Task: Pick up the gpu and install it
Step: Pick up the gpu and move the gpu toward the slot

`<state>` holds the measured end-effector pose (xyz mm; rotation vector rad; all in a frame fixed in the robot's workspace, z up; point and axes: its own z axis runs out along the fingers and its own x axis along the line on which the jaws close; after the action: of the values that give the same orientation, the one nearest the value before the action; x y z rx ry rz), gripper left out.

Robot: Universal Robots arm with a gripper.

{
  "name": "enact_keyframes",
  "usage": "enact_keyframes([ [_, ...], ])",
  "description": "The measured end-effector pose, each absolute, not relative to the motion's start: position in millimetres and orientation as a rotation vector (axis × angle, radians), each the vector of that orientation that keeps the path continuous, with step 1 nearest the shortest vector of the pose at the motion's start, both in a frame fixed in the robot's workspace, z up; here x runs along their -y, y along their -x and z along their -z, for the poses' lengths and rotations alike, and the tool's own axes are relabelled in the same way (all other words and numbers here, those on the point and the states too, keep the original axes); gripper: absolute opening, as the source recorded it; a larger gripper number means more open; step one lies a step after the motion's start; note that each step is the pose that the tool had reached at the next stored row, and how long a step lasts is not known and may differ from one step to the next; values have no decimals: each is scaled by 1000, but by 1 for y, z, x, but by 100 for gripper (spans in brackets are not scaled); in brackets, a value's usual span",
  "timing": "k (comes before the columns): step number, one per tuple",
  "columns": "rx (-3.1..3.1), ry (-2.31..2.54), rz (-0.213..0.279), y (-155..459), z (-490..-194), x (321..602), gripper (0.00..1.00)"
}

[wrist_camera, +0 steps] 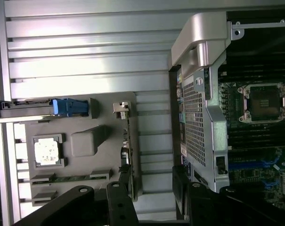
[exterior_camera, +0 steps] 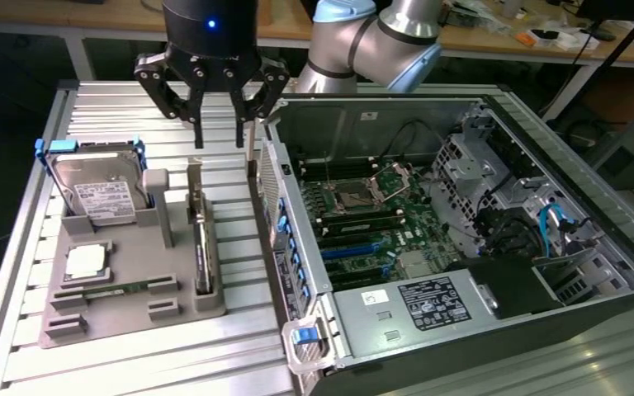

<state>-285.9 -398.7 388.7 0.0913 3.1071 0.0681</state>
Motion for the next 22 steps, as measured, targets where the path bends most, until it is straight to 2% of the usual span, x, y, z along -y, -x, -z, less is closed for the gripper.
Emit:
enact_keyframes([
  [22,-3107,-91,-68,286,-377,399,48],
])
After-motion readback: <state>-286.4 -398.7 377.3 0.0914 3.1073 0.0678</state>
